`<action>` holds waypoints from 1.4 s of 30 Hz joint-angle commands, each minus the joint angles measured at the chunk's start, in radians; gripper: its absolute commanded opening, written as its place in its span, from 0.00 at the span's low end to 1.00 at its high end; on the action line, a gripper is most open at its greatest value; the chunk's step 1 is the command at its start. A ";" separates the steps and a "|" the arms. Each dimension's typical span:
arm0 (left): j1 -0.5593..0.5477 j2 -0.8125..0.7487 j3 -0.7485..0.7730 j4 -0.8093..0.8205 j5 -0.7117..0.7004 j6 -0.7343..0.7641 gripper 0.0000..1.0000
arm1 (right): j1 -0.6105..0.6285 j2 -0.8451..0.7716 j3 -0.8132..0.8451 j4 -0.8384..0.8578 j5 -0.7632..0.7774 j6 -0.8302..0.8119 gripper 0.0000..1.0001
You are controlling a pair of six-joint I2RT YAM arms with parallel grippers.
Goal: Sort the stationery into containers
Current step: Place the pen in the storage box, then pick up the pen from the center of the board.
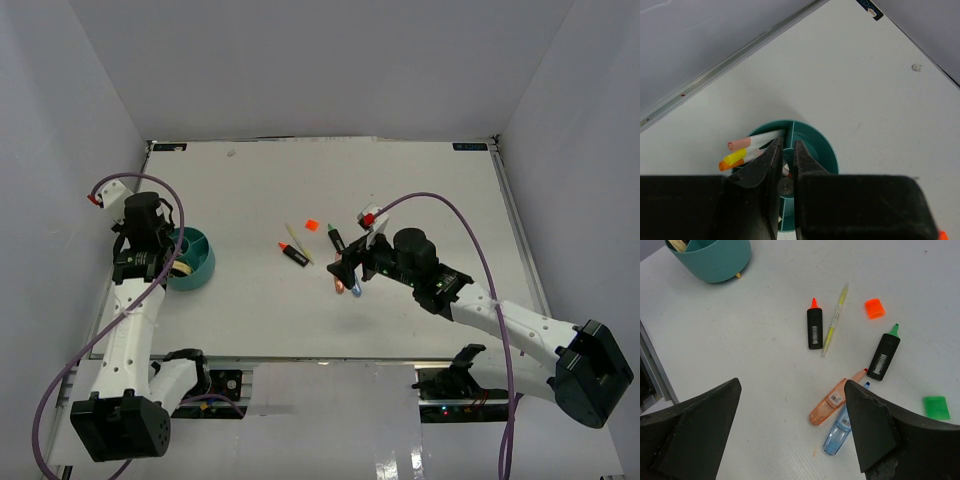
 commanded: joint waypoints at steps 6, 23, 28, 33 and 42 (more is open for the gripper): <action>0.019 0.021 -0.043 0.069 -0.002 0.001 0.18 | 0.003 0.021 0.004 0.038 -0.020 -0.023 0.90; 0.030 0.039 0.021 -0.049 0.115 0.004 0.91 | 0.003 0.367 0.366 -0.227 0.084 -0.127 0.95; 0.030 0.070 0.153 -0.147 0.263 0.079 0.98 | 0.008 0.544 0.506 -0.318 0.099 -0.129 0.86; 0.029 0.087 0.193 -0.191 0.516 0.095 0.98 | 0.027 0.708 0.648 -0.382 0.171 -0.129 0.75; 0.001 0.118 0.178 -0.193 0.682 0.098 0.98 | 0.046 0.877 0.779 -0.389 0.230 -0.120 0.54</action>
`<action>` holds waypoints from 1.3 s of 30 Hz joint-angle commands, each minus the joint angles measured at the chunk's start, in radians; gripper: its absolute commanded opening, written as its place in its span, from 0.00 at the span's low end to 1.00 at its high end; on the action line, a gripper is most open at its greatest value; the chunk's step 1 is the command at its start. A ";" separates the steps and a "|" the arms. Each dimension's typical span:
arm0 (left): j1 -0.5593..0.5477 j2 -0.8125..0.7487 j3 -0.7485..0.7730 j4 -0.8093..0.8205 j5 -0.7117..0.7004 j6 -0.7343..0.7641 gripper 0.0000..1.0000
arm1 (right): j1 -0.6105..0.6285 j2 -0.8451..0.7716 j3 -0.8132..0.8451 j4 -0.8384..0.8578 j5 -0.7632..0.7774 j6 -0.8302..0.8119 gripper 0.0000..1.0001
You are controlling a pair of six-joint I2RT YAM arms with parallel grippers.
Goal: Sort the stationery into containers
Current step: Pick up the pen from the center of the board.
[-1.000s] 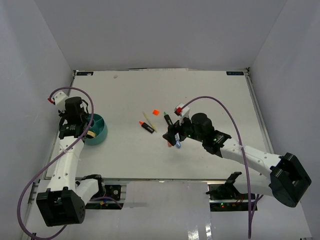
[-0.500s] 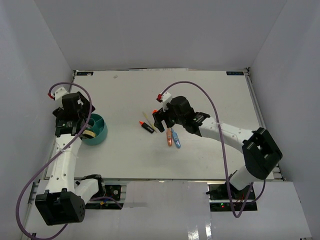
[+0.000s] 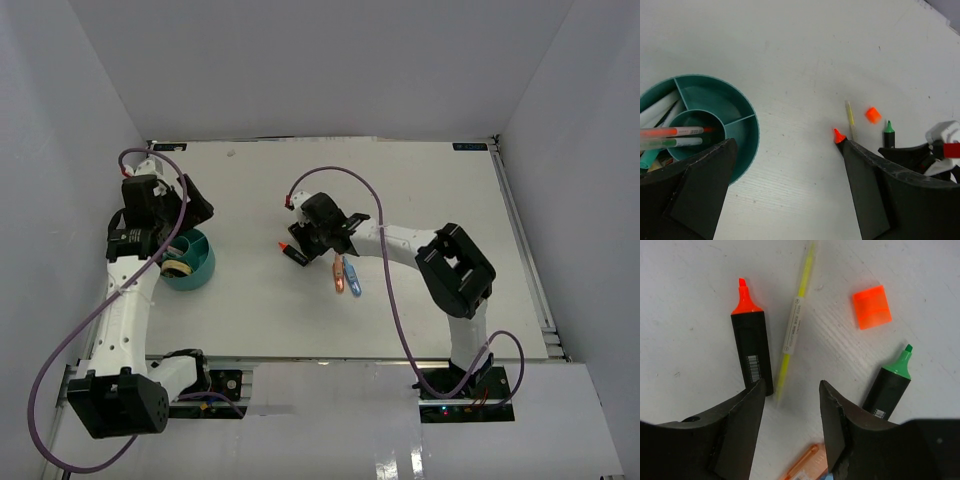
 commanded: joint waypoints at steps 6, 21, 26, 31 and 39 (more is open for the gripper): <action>-0.027 0.005 -0.011 -0.011 0.106 0.011 0.98 | 0.018 0.103 0.118 0.001 0.066 0.007 0.47; -0.053 0.043 0.003 -0.014 0.352 -0.055 0.98 | 0.016 0.109 0.034 0.033 0.129 0.024 0.20; -0.130 0.091 0.027 -0.014 0.420 -0.115 0.98 | 0.016 -0.059 -0.095 0.111 0.088 0.021 0.13; -0.270 0.155 0.075 0.012 0.415 -0.209 0.98 | 0.025 -0.274 -0.261 0.258 0.016 0.012 0.13; -0.376 0.227 0.117 0.064 0.374 -0.308 0.90 | 0.048 -0.532 -0.451 0.447 -0.066 0.003 0.11</action>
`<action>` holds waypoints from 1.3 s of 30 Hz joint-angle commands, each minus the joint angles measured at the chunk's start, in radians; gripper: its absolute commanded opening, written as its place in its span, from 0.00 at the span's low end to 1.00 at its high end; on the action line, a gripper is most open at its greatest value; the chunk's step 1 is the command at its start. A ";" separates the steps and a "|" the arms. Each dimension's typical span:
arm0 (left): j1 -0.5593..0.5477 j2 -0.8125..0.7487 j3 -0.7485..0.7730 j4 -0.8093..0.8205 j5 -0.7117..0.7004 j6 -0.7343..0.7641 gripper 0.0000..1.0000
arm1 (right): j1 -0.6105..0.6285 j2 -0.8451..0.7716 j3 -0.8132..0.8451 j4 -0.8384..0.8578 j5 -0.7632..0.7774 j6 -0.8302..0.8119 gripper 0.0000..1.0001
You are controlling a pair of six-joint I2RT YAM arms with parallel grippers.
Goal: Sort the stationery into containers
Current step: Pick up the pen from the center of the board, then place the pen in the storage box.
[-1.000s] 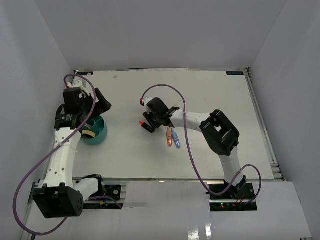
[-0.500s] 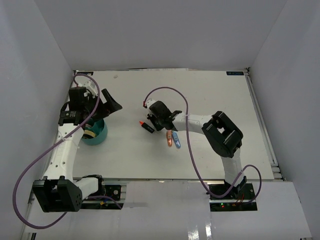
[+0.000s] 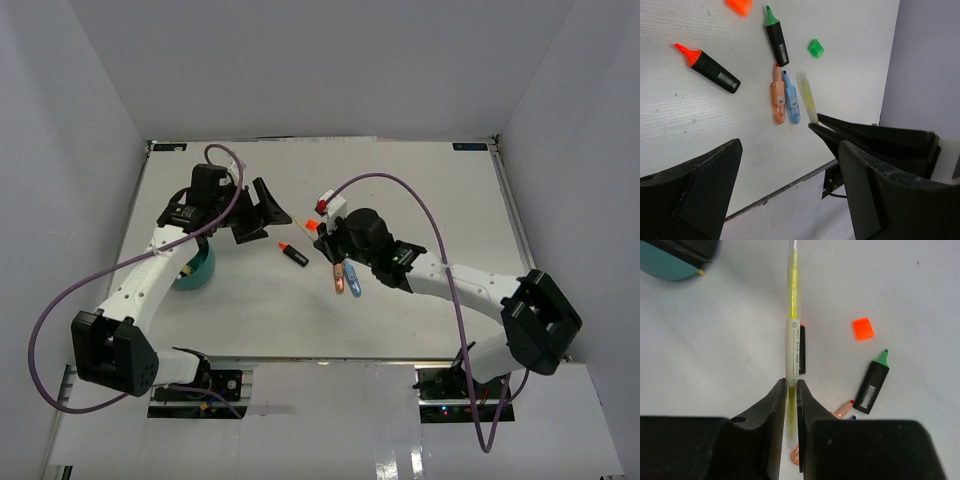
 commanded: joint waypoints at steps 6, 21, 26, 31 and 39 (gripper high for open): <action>-0.084 0.027 0.108 0.049 -0.066 -0.082 0.77 | 0.018 -0.155 -0.118 0.228 -0.108 -0.005 0.10; -0.178 0.060 0.138 0.075 -0.153 -0.119 0.37 | 0.019 -0.207 -0.160 0.262 -0.127 -0.005 0.10; -0.182 0.047 0.137 0.075 -0.176 -0.112 0.17 | 0.019 -0.210 -0.167 0.267 -0.133 0.009 0.21; -0.184 0.005 0.131 0.051 -0.312 -0.066 0.16 | 0.019 -0.221 -0.180 0.253 -0.099 0.012 0.72; -0.120 -0.163 0.094 -0.057 -0.825 -0.001 0.08 | 0.019 -0.323 -0.249 0.202 0.029 0.011 0.90</action>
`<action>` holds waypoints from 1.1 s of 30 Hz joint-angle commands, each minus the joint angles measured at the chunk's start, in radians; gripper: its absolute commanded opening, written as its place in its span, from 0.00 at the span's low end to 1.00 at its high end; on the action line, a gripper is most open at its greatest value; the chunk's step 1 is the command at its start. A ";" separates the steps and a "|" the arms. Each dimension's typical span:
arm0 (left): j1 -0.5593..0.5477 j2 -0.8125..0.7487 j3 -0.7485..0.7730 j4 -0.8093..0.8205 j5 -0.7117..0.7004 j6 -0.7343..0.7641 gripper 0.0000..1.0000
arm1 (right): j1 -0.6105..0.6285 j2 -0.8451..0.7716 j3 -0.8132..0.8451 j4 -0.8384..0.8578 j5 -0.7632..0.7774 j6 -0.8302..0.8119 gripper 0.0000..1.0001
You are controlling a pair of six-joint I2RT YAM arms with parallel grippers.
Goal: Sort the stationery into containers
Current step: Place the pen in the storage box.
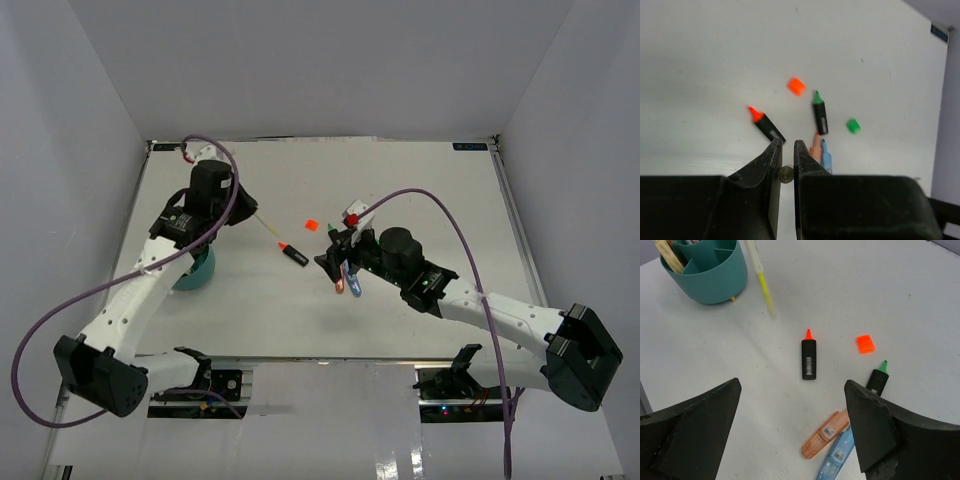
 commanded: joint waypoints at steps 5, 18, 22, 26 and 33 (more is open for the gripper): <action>0.268 -0.248 -0.100 -0.035 -0.368 0.099 0.11 | 0.002 -0.111 -0.067 -0.014 0.101 -0.011 0.90; 0.508 -0.329 -0.216 0.030 -0.441 0.176 0.08 | -0.009 -0.182 -0.152 -0.026 0.124 -0.039 0.90; 0.546 -0.313 -0.267 0.077 -0.408 0.179 0.08 | -0.015 -0.202 -0.169 -0.026 0.131 -0.039 0.90; 0.572 -0.270 -0.291 0.109 -0.331 0.153 0.10 | -0.018 -0.210 -0.176 -0.027 0.137 -0.039 0.90; 0.603 -0.240 -0.310 0.116 -0.273 0.148 0.36 | -0.022 -0.197 -0.172 -0.043 0.154 -0.039 0.90</action>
